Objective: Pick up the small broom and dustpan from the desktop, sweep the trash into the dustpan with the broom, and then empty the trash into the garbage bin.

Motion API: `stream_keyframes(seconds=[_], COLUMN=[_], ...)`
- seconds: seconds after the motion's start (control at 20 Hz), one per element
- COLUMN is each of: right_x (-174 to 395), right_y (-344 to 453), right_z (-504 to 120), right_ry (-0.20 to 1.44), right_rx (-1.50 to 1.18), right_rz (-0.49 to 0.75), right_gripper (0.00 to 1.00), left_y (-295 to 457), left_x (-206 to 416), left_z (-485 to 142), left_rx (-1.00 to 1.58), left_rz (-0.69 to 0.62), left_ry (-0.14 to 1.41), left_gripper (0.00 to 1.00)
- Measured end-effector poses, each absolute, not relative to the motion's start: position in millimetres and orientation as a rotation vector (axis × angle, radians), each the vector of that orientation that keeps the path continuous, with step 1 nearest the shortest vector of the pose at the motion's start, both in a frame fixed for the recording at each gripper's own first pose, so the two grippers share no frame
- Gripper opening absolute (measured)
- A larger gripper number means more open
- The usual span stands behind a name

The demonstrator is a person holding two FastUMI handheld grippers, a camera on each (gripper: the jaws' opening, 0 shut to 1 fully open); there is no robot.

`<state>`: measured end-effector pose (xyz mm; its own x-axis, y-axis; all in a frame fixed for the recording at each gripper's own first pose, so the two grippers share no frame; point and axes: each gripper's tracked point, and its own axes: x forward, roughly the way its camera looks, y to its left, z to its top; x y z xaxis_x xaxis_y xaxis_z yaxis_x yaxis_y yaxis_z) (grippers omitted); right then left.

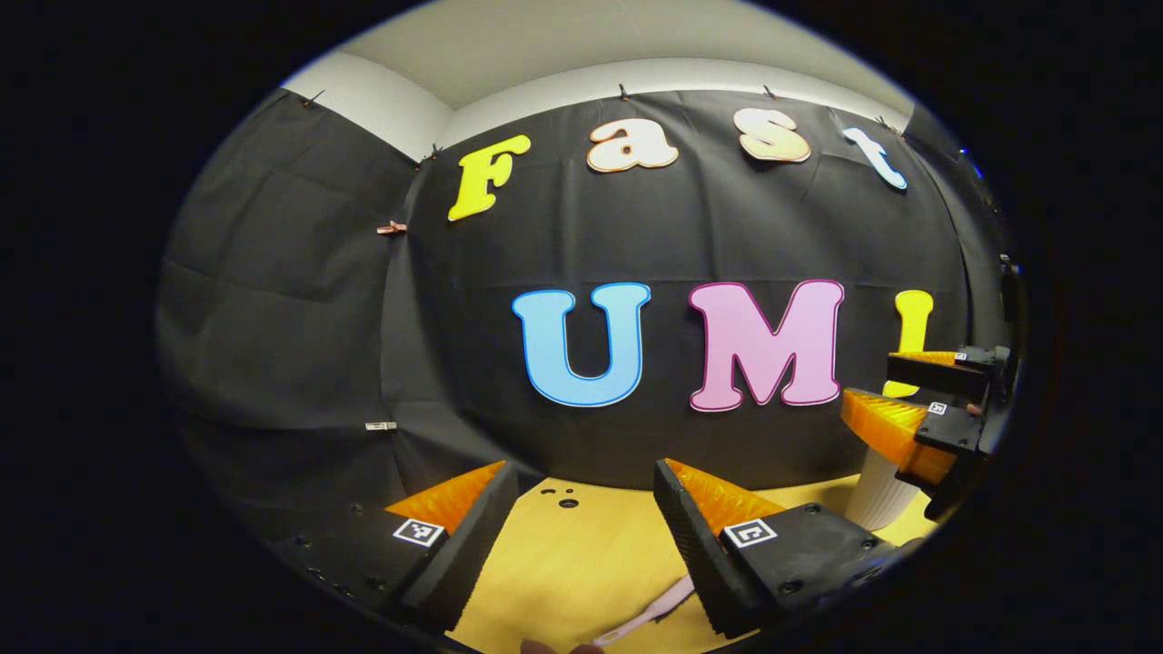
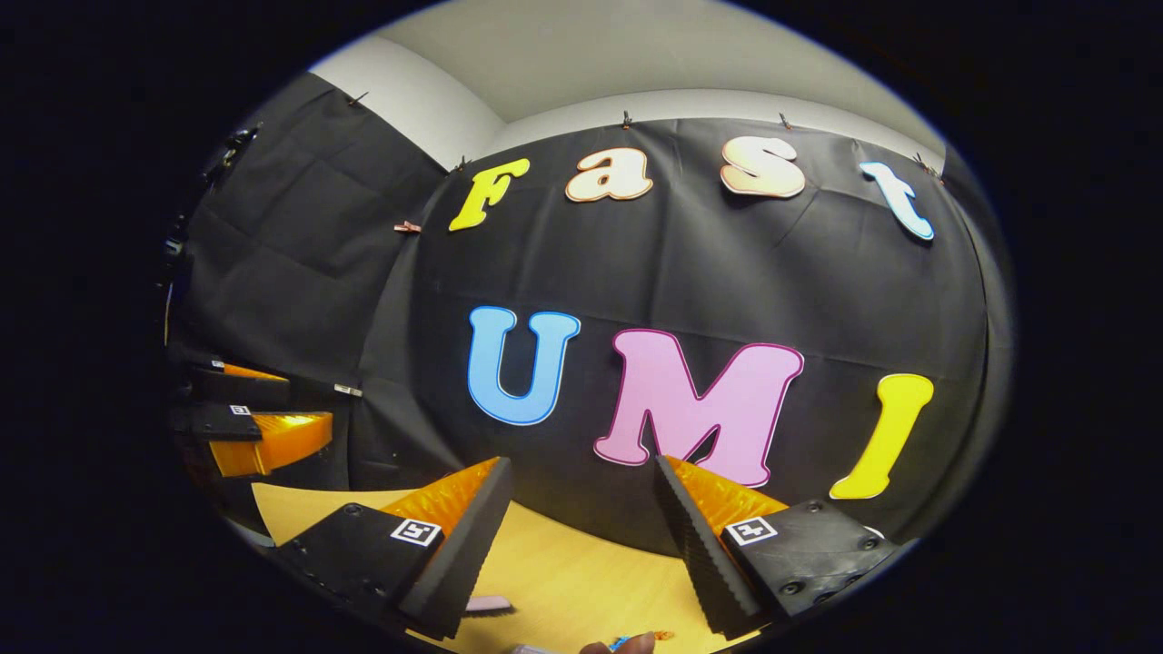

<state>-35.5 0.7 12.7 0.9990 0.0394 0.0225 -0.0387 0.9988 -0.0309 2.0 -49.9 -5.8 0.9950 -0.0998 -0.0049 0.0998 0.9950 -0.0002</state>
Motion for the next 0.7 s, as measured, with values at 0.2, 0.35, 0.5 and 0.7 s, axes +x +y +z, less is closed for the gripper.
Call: stream_keyframes(seconds=[0.2, 0.35, 0.5, 0.7], right_x=[-59, -77, -98, -131], right_y=[-6, -21, -36, -44], right_z=[5, -9, -30, -73], right_ry=[0.019, 0.079, 0.163, 0.338], right_rx=[-0.018, 0.009, 0.011, 0.045], right_rz=[0.033, -0.034, -0.103, -0.155], right_gripper=[0.97, 0.97, 0.97, 0.97], left_y=[-60, -64, -66, -67], left_x=[15, 25, 37, 45], left_z=[-13, -18, -24, -44], left_rx=[-0.042, -0.043, -0.006, 0.006], left_rz=[-0.163, -0.212, -0.263, -0.335], left_ry=[0.016, 0.025, 0.024, 0.042], left_gripper=[0.96, 0.96, 0.96, 0.96])
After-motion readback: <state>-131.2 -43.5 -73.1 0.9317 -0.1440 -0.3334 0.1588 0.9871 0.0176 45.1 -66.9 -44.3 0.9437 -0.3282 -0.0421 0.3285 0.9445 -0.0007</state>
